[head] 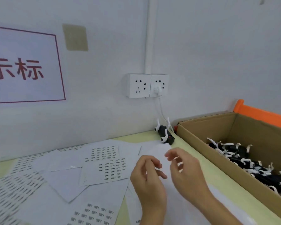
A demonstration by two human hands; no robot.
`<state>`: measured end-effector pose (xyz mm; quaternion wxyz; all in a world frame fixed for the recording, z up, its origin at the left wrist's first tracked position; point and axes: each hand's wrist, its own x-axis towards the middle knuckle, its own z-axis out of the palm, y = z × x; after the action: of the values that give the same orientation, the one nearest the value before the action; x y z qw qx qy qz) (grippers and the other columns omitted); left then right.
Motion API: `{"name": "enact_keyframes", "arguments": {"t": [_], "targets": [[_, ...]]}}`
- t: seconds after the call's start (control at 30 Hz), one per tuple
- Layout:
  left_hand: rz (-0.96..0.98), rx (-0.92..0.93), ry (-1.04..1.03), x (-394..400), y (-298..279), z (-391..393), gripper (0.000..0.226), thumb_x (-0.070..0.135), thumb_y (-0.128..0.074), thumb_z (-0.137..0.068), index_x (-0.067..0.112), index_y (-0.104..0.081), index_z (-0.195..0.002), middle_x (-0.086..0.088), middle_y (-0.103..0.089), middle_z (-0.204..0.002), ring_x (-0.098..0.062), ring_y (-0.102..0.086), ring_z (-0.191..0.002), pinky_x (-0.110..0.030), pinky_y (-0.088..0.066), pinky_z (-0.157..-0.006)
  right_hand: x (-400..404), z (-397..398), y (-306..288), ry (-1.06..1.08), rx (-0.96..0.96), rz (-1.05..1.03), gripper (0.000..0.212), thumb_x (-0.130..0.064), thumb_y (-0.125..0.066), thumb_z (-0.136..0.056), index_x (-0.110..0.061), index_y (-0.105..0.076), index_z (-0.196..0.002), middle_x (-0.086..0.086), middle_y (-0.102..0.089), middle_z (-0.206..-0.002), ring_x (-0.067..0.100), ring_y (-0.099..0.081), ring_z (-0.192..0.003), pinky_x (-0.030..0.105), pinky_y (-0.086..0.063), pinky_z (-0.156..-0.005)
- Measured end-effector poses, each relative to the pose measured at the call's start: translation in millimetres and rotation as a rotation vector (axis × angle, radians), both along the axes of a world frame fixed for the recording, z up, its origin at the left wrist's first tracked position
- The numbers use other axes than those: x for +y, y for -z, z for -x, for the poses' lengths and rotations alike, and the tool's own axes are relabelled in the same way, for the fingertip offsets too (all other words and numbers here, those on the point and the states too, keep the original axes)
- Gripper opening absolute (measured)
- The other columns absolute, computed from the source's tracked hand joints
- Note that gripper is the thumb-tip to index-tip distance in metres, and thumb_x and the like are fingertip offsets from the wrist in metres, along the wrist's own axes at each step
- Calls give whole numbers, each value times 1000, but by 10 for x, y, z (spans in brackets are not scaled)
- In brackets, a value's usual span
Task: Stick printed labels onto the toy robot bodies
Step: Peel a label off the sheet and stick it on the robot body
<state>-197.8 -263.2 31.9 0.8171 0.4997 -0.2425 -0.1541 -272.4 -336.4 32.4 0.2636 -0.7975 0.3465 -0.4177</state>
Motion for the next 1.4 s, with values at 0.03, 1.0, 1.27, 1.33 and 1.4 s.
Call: {"name": "enact_keyframes", "arguments": {"t": [0.03,1.0,1.27,1.33,1.4], "targets": [[30,-7,-28,46,-72,-50,30,10,-43,-82,16,-62,-60,0,-60,-65,-11,-57,-58,-32,-46,-49,108,-119,65,-44,22,-28,43,7,-49,-86,-33,-65,-89,-16,-67,-88,5,-62,-87,15,-46,-65],[-1582,-386,-604,2645,-261,-2876,52,40,-66,-90,21,-51,-136,-13,-60,-131,-37,-54,-118,-43,-48,-91,716,-659,440,-187,252,157,49,11,-84,-58,-33,-65,-68,-27,-60,-63,-6,-54,-58,5,-44,-63],[-1721,-281,-557,2856,-375,-2938,47,34,-72,-83,16,-56,-124,-8,-63,-115,-29,-56,-103,-33,-45,-86,690,-693,464,-185,173,136,60,17,-80,-57,-40,-62,-65,-41,-58,-98,-14,-55,-73,-5,-37,-67],[-1878,-254,-437,2866,-380,-2913,41,29,-65,-85,19,-53,-124,-6,-59,-116,-30,-53,-113,-39,-44,-101,694,-707,465,-182,178,161,60,19,-80,-53,-37,-63,-65,-39,-57,-101,-11,-55,-70,-4,-37,-65],[-1982,-276,-393,2831,-330,-2885,37,19,-50,-90,23,-48,-127,-7,-53,-129,-33,-45,-124,-41,-38,-108,705,-717,459,-177,173,168,58,21,-80,-53,-34,-64,-64,-36,-58,-100,-9,-55,-69,-3,-38,-64]]}}
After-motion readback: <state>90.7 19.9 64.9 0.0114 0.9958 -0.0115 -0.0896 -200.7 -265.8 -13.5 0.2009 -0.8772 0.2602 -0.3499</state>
